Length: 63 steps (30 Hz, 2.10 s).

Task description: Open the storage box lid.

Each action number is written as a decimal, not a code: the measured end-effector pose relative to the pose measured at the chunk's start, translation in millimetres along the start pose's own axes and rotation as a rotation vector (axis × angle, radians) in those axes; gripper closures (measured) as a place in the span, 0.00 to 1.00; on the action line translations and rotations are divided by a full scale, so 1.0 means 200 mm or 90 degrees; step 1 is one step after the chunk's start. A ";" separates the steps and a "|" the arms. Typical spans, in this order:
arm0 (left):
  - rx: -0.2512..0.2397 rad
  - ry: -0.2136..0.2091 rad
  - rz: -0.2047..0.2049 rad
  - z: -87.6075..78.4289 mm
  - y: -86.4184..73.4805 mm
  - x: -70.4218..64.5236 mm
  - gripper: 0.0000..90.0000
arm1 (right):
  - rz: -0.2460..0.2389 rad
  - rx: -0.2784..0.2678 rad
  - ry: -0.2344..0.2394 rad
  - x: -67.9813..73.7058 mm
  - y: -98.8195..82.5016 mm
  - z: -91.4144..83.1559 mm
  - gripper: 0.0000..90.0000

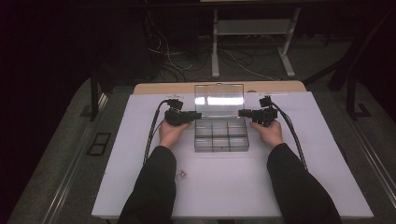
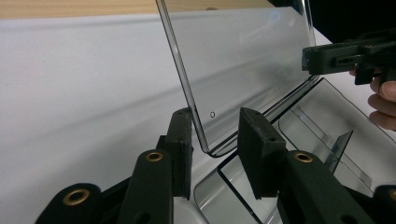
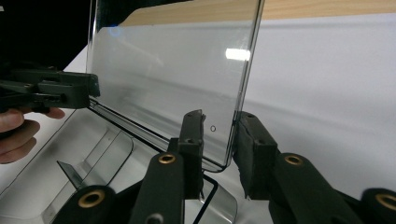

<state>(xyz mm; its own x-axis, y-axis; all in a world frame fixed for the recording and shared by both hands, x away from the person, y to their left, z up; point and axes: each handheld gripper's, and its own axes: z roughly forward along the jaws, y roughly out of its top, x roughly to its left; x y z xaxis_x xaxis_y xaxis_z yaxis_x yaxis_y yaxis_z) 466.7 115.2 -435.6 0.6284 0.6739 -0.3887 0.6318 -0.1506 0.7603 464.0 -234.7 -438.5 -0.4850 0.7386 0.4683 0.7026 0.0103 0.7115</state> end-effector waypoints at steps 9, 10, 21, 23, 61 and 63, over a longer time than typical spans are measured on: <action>-0.001 -0.007 -0.018 0.01 0.00 0.01 0.68 | 0.018 -0.001 0.001 0.00 -0.01 0.01 0.74; -0.001 -0.006 -0.018 0.01 0.00 0.01 0.67 | 0.022 0.000 0.001 0.00 -0.01 0.01 0.74; 0.008 0.010 -0.017 0.00 0.00 0.00 0.63 | 0.032 0.001 -0.016 -0.01 -0.02 0.00 0.65; 0.010 0.012 -0.016 0.00 0.00 0.00 0.61 | 0.029 0.002 -0.020 -0.01 -0.02 0.00 0.63; -0.010 0.010 0.027 -0.24 0.02 -0.16 0.00 | -0.096 0.020 -0.014 0.14 -0.04 -0.35 0.01; -0.011 0.012 0.027 -0.26 0.01 -0.16 0.00 | -0.102 0.021 -0.011 0.15 -0.05 -0.37 0.01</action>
<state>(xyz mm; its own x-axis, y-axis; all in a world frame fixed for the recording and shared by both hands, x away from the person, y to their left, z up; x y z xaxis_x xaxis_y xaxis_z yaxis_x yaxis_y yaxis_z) 423.9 131.3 -393.4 0.6456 0.6811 -0.3455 0.5969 -0.1677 0.7846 404.0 -261.6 -392.5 -0.5832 0.7376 0.3403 0.6335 0.1508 0.7589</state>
